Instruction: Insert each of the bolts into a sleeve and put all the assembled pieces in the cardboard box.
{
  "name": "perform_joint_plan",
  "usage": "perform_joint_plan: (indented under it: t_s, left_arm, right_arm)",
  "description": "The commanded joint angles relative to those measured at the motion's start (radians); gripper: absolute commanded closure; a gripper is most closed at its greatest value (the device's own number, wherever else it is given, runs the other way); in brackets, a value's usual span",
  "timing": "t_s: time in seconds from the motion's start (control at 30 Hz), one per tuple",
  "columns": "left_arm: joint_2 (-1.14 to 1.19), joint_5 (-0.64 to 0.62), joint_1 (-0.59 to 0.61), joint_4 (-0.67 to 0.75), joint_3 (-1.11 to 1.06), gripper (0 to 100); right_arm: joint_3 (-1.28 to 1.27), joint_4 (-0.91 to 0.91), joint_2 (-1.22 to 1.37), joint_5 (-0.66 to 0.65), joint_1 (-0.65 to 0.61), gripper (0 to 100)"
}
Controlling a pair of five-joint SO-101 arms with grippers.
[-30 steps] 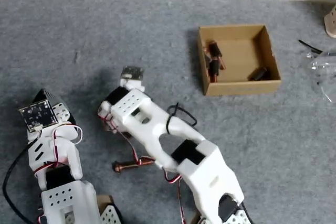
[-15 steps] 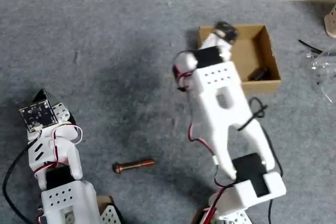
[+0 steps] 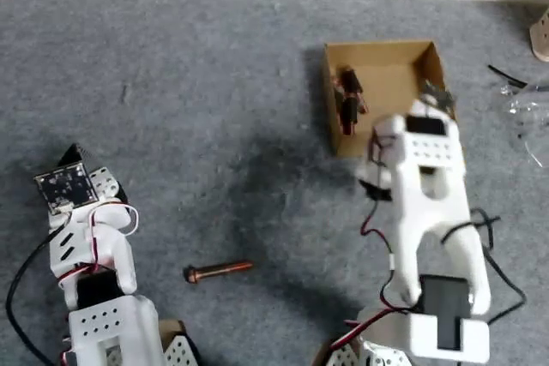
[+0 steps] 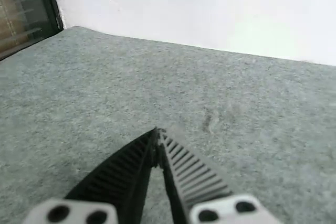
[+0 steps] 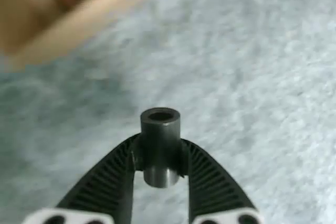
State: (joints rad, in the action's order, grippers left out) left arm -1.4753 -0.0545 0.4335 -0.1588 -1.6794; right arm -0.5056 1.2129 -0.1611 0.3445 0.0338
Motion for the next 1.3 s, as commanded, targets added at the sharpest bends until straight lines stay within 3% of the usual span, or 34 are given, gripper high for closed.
perform_joint_plan:
  t_s: [0.0,0.23,0.47,0.8,0.9,0.97,1.07,1.13,1.17,1.27]
  left_arm:
    - [0.004,-0.003,-0.056,0.021,-0.024,99]
    - [0.005,-0.003,-0.065,0.018,-0.024,99]
    - [0.005,-0.002,-0.170,0.017,-0.024,99]
    - [0.002,-0.003,-0.214,-0.011,-0.024,99]
    - [-0.005,-0.003,-0.196,-0.150,0.002,99]
    - [-0.004,-0.011,-0.154,-0.325,0.077,99]
    - [0.008,-0.137,-0.130,-0.779,0.286,99]
    - [0.025,-0.207,-0.185,-1.056,0.407,99]
    - [0.051,-0.209,-0.225,-1.114,0.443,99]
    - [0.189,-0.193,-0.303,-1.074,0.453,99]
  right_arm:
    - [-0.171,-0.173,-0.099,-0.091,0.067,99.5]
    - [-0.435,-0.366,-0.220,-0.161,0.140,99.5]
    - [-0.575,-0.447,-0.397,-0.160,0.124,99.5]
    - [-0.806,-0.625,-0.682,-0.161,0.125,99.5]
    - [-0.819,-0.627,-0.685,-0.161,0.125,99.5]
    - [-0.819,-0.628,-0.673,-0.161,0.125,99.5]
    - [-0.816,-0.628,-0.647,-0.161,0.125,99.5]
    - [-0.816,-0.628,-0.631,-0.161,0.125,99.5]
    - [-0.816,-0.628,-0.625,-0.161,0.125,99.5]
    - [-0.816,-0.628,-0.611,-0.161,0.125,99.5]
